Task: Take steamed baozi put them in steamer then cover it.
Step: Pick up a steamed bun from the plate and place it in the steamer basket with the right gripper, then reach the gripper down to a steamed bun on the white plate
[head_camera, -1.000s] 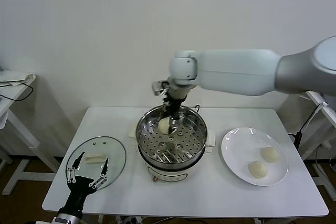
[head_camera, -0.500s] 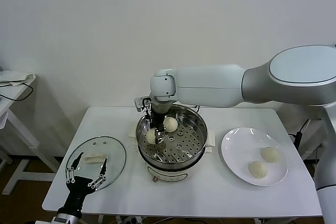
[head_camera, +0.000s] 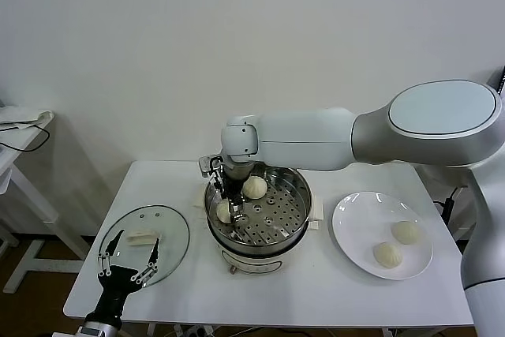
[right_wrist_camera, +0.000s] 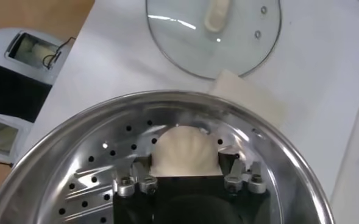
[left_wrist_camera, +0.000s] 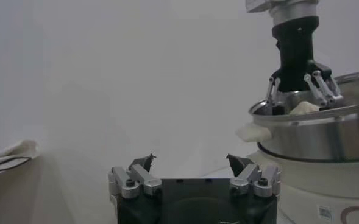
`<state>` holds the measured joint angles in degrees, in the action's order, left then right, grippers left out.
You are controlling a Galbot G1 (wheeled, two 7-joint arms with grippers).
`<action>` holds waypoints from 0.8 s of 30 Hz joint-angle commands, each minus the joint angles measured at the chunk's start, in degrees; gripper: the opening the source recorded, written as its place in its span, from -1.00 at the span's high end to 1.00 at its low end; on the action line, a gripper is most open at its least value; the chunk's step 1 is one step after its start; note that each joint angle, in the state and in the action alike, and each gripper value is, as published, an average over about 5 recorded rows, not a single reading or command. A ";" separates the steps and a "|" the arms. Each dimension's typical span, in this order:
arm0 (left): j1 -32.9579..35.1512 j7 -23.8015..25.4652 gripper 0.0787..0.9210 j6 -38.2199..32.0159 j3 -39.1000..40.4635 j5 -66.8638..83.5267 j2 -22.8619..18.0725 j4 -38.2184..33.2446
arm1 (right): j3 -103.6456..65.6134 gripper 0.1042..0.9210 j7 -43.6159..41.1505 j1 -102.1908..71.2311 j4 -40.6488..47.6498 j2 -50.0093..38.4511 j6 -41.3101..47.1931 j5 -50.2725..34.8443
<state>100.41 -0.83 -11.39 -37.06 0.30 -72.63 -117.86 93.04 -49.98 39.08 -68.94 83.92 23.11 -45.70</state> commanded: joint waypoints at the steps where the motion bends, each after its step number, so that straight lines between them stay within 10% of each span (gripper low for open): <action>1: 0.05 0.01 -0.77 0.05 -0.06 -0.04 -0.03 -0.17 | -0.21 -0.73 0.65 0.45 -1.34 -1.17 0.05 0.21; 13: -0.16 0.03 -0.77 0.09 0.22 -0.15 0.19 -0.36 | -4.21 -0.76 -9.43 12.49 -19.56 -29.09 -2.01 5.35; 24: 0.32 0.05 -0.77 0.11 0.52 -1.00 -0.07 -0.73 | 1.56 -0.76 -18.75 11.73 -14.28 -53.88 -14.59 23.06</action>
<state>100.60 -0.81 -11.25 -36.59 -0.43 -72.60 -118.59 92.64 -62.94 50.01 -82.69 46.74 14.85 -32.01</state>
